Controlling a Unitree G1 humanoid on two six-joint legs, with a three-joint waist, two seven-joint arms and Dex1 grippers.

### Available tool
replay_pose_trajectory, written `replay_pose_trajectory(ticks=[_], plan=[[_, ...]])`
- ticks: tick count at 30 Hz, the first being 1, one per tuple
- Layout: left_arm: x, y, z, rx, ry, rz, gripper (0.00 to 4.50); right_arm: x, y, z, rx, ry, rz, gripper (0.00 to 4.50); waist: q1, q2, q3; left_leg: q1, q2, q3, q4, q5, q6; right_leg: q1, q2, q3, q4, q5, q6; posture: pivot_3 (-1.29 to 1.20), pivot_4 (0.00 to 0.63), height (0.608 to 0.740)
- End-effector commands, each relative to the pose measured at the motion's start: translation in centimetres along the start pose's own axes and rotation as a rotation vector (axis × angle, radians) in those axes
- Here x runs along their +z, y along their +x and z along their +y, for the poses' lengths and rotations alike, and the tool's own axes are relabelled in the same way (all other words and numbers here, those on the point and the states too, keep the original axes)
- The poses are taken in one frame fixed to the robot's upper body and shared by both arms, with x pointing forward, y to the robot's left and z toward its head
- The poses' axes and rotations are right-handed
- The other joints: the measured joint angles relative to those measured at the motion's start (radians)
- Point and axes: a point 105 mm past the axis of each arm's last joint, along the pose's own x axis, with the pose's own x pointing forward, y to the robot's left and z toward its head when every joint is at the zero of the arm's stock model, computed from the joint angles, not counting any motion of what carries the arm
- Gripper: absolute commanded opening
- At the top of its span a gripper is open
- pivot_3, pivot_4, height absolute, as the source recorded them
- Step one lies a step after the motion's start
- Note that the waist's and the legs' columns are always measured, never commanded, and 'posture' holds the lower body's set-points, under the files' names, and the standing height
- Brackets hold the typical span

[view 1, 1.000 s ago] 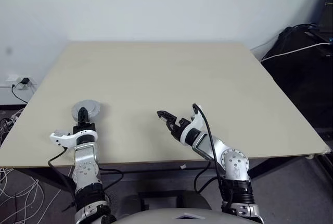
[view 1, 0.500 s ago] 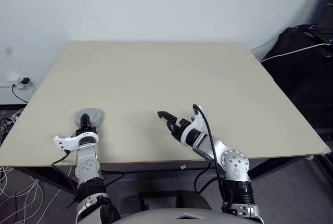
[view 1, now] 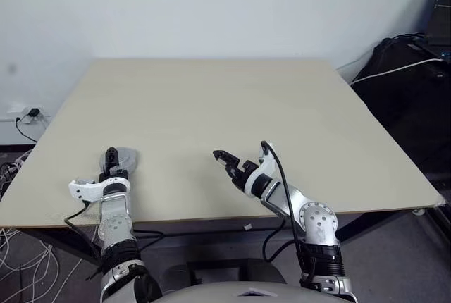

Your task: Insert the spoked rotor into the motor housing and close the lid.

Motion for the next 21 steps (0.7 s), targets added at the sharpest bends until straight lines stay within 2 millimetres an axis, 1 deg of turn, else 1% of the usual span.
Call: replay_pose_trajectory(ticks=[1,8,12,15,16,18,21], plan=[[-0.7,-1.3,0.7,0.043,0.015,0.015,4.47,0.2,0.2,1.6,0.058,0.008,-0.022,4.5,-0.002,0.0,0.0,0.0,0.0,0.0,0.0,0.0,0.0,0.0,0.0,0.0,0.0,0.0,0.0,0.0,0.0,0.74],[-2.0,-4.5,2.2,0.118,0.014,0.068,4.47,0.0,0.3,1.5,0.058,0.009,-0.01,4.5,-0.02,0.001,-0.001,0.001,0.001,0.001,0.0,-0.001,0.001,0.0,0.0,0.001,0.0,-0.001,-0.001,0.0,0.0,0.74],[-2.4,-5.9,2.6,0.14,0.007,0.089,4.47,-0.1,0.3,1.5,0.059,0.01,-0.005,4.5,-0.022,0.001,-0.001,0.002,0.001,0.001,0.0,-0.001,0.001,0.0,0.0,0.001,0.0,-0.001,-0.002,0.0,0.0,0.74],[-3.0,-7.0,2.5,0.138,0.009,0.141,4.47,-0.2,0.3,1.5,0.059,0.012,-0.002,4.5,-0.022,0.001,-0.001,0.002,0.001,0.001,-0.001,-0.001,0.001,0.0,0.0,0.001,0.0,-0.001,-0.002,0.0,0.0,0.74],[-3.3,-7.3,2.2,0.12,0.014,0.17,4.47,-0.2,0.3,1.5,0.06,0.014,-0.003,4.5,-0.022,0.001,-0.001,0.002,0.001,0.002,-0.001,-0.001,0.001,0.0,0.0,0.001,0.0,-0.002,-0.003,0.0,0.0,0.74],[-4.2,-8.0,0.9,0.04,0.024,0.249,4.47,-0.1,0.4,1.5,0.062,0.026,-0.008,4.5,-0.019,0.001,-0.001,0.002,0.001,0.001,-0.001,-0.001,0.001,-0.001,0.0,0.001,0.0,-0.002,-0.003,0.0,0.0,0.74],[-5.8,-9.5,-1.9,-0.128,0.068,0.389,4.47,0.0,0.4,1.4,0.062,0.031,-0.01,4.5,-0.015,0.002,0.0,0.001,0.001,0.001,-0.001,-0.001,0.002,-0.001,-0.001,0.001,0.0,-0.002,-0.003,0.0,0.0,0.74]])
